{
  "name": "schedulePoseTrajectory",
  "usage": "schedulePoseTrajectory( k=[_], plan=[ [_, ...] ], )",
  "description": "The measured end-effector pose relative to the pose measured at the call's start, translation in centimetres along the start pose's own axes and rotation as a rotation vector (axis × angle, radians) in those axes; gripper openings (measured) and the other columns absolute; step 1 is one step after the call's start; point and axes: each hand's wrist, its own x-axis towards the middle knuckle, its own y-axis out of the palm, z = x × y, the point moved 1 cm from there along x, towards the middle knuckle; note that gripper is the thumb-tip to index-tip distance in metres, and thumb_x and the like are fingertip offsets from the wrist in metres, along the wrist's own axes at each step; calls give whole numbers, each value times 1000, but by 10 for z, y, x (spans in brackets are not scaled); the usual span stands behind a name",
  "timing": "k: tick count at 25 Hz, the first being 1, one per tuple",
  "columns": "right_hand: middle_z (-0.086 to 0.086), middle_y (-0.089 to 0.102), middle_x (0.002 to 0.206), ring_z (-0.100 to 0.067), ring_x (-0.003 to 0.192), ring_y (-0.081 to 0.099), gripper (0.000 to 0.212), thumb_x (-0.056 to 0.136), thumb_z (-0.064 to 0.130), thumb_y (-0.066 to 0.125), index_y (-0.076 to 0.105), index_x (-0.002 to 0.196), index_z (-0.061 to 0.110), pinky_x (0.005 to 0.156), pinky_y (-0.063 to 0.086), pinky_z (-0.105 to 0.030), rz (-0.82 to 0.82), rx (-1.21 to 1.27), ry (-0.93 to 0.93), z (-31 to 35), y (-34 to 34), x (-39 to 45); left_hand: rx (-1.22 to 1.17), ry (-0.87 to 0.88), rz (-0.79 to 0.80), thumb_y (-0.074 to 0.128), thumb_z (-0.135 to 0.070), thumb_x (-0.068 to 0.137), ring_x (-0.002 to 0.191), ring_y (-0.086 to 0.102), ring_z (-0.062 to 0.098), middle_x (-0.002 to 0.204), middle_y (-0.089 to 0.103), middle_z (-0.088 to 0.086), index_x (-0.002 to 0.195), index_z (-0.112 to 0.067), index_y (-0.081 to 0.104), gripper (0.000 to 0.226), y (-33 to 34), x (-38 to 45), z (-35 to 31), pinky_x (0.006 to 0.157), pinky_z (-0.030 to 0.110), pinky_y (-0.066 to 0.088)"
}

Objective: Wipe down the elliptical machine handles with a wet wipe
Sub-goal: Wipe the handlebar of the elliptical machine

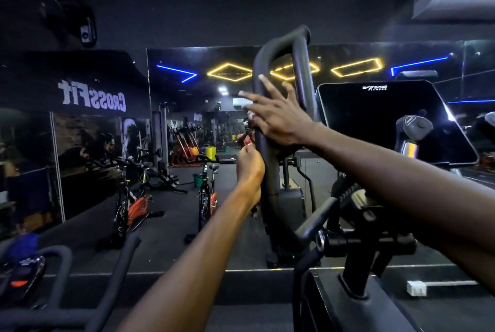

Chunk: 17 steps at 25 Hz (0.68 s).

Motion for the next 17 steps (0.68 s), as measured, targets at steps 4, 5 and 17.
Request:
schedulePoseTrajectory(
  k=[4, 5, 17],
  plan=[
    [13, 31, 160, -24, 154, -8, 49, 102, 46, 24, 55, 138, 33, 116, -6, -66, 12, -15, -108, -6, 1, 9, 23, 22, 11, 33, -24, 103, 84, 64, 28, 97, 67, 18, 103, -8, 64, 34, 3, 9, -14, 71, 39, 55],
    [12, 29, 161, -25, 154, -9, 51, 100, 46, 22, 56, 136, 32, 116, -3, -67, 5, 28, -17, -10, -6, 14, 36, 33, -5, 32, -24, 102, 83, 62, 28, 98, 67, 22, 98, -8, 63, 34, 6, 11, -19, 73, 42, 56],
    [-11, 50, 108, -20, 89, 53, 33, 87, 7, 67, 66, 121, 8, 76, 51, -33, -157, 282, -234, -11, -17, -7, 112, 157, -32, 29, -20, 104, 70, 54, 17, 83, 57, 8, 90, -11, 52, 29, 13, 15, -29, 57, 28, 43]
  ],
)
